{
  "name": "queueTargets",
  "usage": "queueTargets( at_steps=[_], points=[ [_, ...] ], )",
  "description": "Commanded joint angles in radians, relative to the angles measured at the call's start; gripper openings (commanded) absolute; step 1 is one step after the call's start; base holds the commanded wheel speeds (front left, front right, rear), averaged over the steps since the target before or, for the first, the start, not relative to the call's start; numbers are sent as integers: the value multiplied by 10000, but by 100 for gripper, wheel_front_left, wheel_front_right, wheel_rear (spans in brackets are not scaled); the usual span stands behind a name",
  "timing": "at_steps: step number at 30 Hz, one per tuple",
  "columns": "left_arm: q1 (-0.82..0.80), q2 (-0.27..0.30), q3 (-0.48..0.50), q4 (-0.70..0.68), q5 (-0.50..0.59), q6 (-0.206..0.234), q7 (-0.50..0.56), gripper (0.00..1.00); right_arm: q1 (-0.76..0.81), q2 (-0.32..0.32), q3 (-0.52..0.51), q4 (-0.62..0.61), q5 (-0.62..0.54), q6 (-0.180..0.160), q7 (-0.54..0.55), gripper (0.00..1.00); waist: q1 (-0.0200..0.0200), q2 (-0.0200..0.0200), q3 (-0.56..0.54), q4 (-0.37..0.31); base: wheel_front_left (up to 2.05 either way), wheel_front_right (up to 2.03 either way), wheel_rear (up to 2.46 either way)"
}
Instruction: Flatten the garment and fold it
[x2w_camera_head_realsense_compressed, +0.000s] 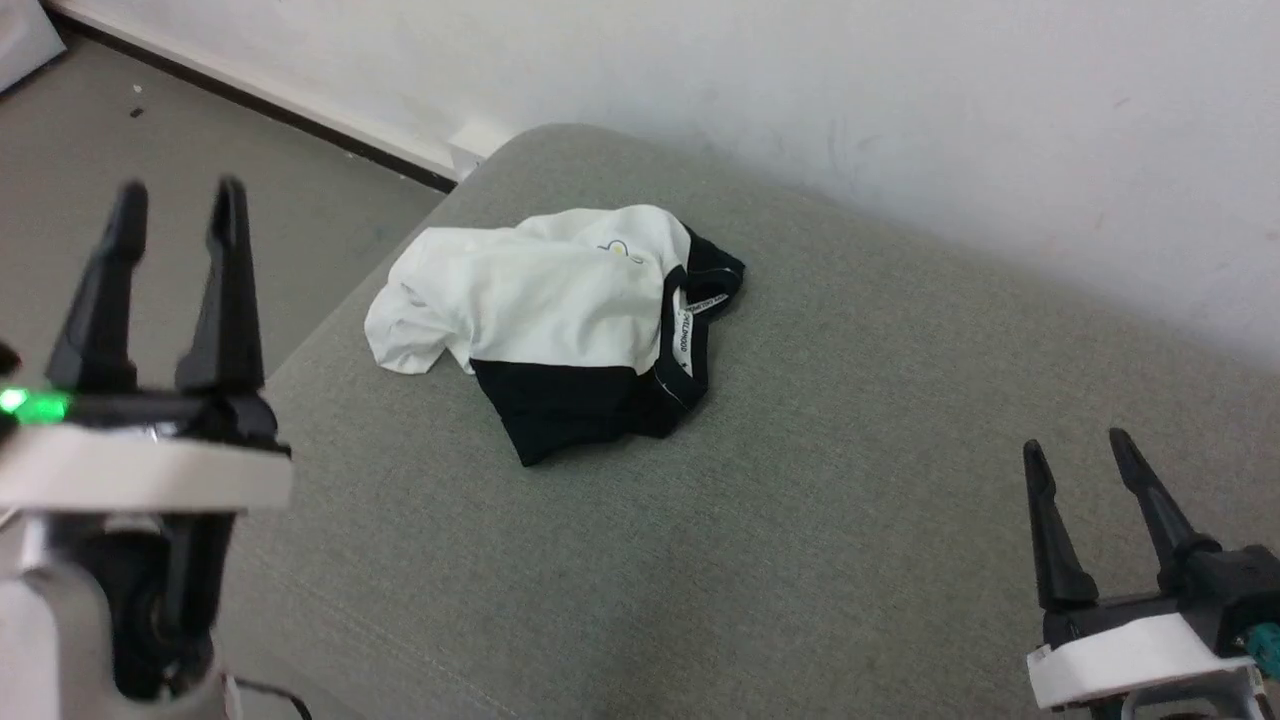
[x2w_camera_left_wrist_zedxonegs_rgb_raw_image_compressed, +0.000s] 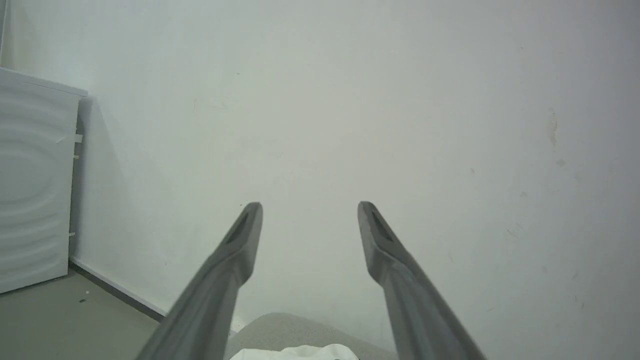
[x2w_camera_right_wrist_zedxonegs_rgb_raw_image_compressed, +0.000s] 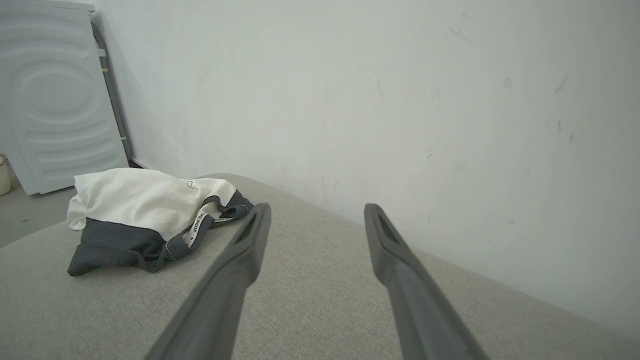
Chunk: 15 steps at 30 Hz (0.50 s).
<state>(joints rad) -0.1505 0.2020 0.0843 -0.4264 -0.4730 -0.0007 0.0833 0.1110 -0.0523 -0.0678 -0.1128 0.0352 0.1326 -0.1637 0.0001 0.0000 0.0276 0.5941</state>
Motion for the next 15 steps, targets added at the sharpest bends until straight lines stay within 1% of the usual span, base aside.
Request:
queueTargets(
  at_steps=[1, 6, 8, 11, 15],
  points=[
    [-568, 157, -41, 118, -133, -101, 286, 100, -121, 20, -34, -110, -89, -19, 53, 100, -1, 0, 413, -241, 0, 0, 0],
    [-3211, 1108, -258, 1440, -409, -372, 1803, 100, -429, 20, -68, -560, -389, -19, 354, 100, -1, 0, 1217, -622, 0, 0, 0],
    [-4049, 1295, -267, 2176, -623, -403, 2261, 100, -528, 20, -21, -716, -489, -19, 457, 100, -1, 0, 1535, -824, 0, 0, 0],
    [-4976, 1646, -339, 3389, -840, -502, 2974, 100, -664, 20, 0, -988, -628, -19, 590, 100, -1, 0, 1981, -1130, 0, 0, 0],
    [-5765, 2295, -647, 4904, -963, -829, 3881, 100, -835, 20, -58, -1454, -920, -19, 823, 100, -1, 0, 2584, -1512, 0, 0, 0]
  ],
)
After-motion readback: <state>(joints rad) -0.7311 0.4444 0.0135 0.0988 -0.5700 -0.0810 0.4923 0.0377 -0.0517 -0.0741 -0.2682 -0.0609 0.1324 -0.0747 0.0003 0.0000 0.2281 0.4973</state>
